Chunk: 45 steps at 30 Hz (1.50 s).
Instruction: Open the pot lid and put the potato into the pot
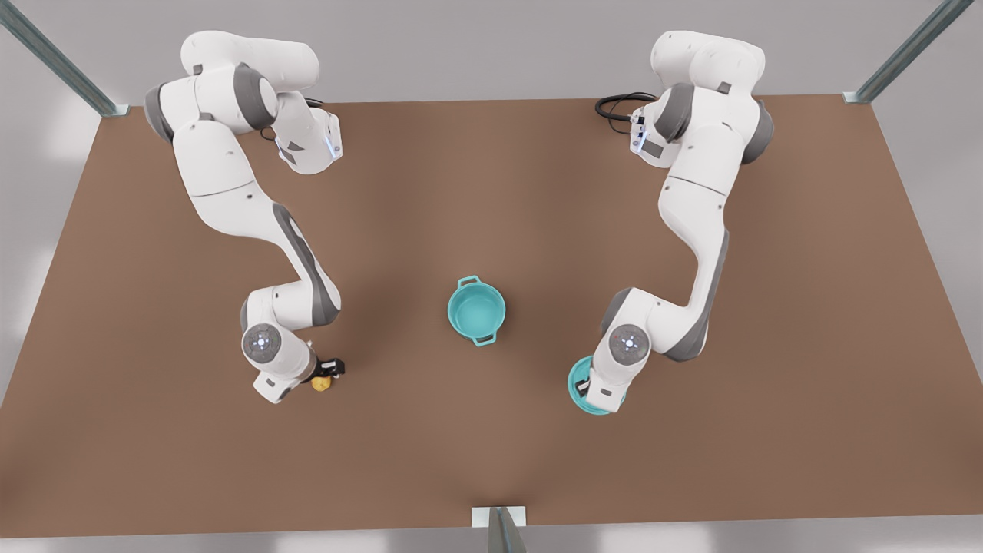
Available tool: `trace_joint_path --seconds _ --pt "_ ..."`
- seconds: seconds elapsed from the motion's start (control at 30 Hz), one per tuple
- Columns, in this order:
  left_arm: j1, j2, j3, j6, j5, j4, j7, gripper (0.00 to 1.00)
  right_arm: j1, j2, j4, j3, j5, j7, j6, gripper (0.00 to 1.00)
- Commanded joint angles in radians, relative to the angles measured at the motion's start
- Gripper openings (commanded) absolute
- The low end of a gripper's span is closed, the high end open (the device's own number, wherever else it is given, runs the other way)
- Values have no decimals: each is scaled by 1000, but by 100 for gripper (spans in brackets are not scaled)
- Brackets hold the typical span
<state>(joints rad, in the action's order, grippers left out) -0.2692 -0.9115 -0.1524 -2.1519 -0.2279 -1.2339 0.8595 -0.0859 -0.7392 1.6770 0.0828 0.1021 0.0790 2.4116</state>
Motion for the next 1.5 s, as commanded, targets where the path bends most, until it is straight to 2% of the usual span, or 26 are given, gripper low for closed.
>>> trace_joint_path --seconds 0.0,0.07,0.1,0.13,0.17,0.27,0.43,0.53,0.63,0.73,0.87,1.07,1.3,1.37,1.47 --pt "47 51 -7 171 -22 2 -523 100 0 -5 -2 0 -5 -68 9 96" --pt "234 350 -24 529 176 -10 -814 100 0 -5 -2 0 -8 -68 9 93" --pt "323 632 -21 398 229 -333 -823 100 0 -8 -3 0 -10 -67 9 93" --pt "329 793 -24 210 242 -540 -870 100 -2 -12 -3 0 -10 -67 9 92" --pt "328 747 -29 326 236 -424 -869 100 -2 -14 -3 0 -8 -67 27 92" --pt "332 750 -25 326 234 -409 -863 100 -2 -20 -5 0 -8 -65 46 90" --pt "332 750 -25 326 233 -409 -863 100 0 -19 -8 -2 -2 -64 44 67" --pt "332 750 -24 328 233 -409 -866 100 0 -14 -6 -3 -2 -64 40 62" --pt "331 750 -25 334 197 -394 -867 100 0 -14 -6 -2 -2 -65 38 51" --pt "331 750 -25 339 187 -394 -867 100 0 -14 -8 -3 -1 -65 38 47" --pt "329 750 -27 360 185 -394 -867 100 -3 4 -20 2 -1 -62 31 45" --pt "329 749 -27 360 183 -392 -867 100 -11 124 -28 18 1 -61 -104 45" --pt "329 750 -27 360 183 -392 -867 100 -29 215 -63 123 -7 -33 -227 44" --pt "327 750 -27 360 182 -392 -867 100 -31 227 -132 189 4 28 -328 43" --pt "329 750 -27 360 183 -389 -867 100 -83 236 -134 219 4 111 -336 41"
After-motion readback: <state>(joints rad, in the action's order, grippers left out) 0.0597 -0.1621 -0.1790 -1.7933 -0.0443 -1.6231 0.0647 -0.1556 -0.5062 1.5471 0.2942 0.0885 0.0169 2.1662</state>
